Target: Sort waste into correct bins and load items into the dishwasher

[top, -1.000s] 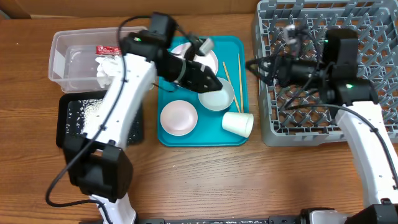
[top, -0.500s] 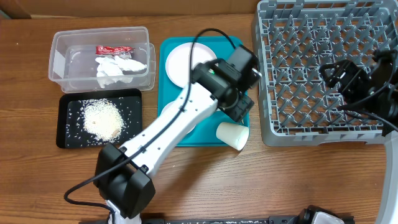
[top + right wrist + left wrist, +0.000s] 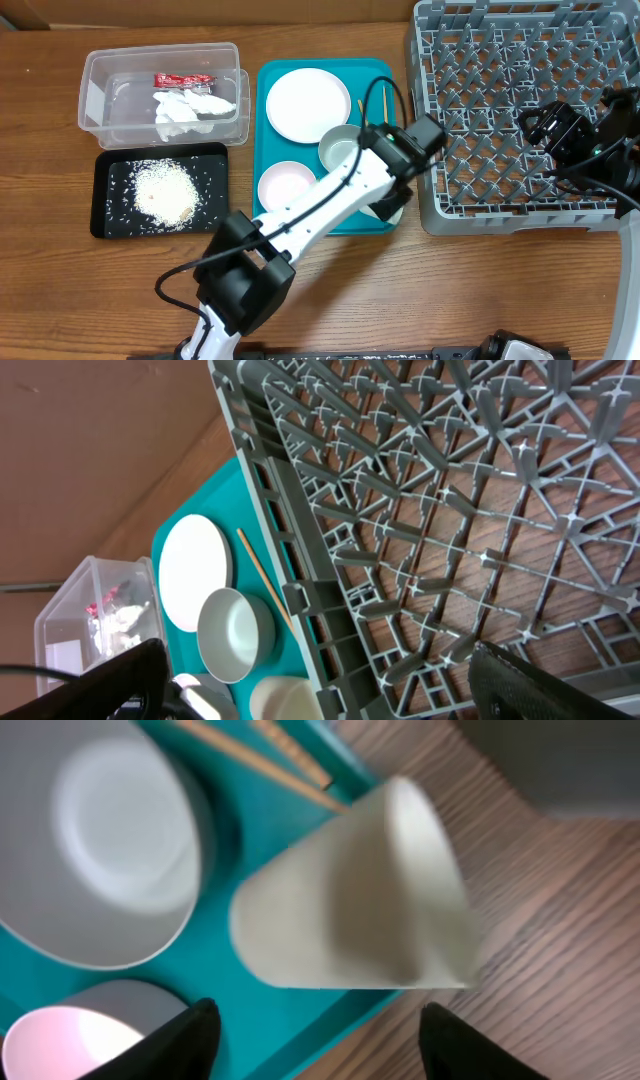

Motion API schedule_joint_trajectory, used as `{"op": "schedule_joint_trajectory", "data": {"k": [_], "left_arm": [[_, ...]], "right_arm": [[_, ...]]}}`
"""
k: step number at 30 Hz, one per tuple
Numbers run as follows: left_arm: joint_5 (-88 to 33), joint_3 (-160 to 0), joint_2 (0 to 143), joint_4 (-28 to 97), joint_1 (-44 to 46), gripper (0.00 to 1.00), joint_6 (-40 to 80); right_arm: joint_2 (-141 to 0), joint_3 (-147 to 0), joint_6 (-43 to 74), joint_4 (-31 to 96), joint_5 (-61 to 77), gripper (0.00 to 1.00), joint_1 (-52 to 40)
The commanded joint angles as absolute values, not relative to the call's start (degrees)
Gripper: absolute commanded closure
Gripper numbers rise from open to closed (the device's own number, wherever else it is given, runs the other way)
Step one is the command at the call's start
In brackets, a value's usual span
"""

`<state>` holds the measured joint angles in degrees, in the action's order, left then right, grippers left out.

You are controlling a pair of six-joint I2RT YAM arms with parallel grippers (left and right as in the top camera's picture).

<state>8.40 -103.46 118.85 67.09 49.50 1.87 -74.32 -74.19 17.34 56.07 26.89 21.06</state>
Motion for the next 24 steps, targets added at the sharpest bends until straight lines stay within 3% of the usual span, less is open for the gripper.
{"op": "schedule_joint_trajectory", "data": {"k": [1, 15, 24], "left_arm": [[9.7, -105.1, 118.3, 65.5, 51.5, 0.27, 2.8], [14.4, -105.3, 121.2, 60.5, 52.2, 0.2, 3.0], [15.2, -105.3, 122.9, 62.2, 52.3, 0.28, 3.0]], "right_arm": [[-74.0, -75.5, 16.6, 55.9, 26.4, 0.03, 21.3], [-74.1, -75.4, 16.5, 56.1, 26.4, 0.02, 21.3], [-74.1, -75.4, 16.3, 56.3, 26.4, 0.01, 21.3]]}}
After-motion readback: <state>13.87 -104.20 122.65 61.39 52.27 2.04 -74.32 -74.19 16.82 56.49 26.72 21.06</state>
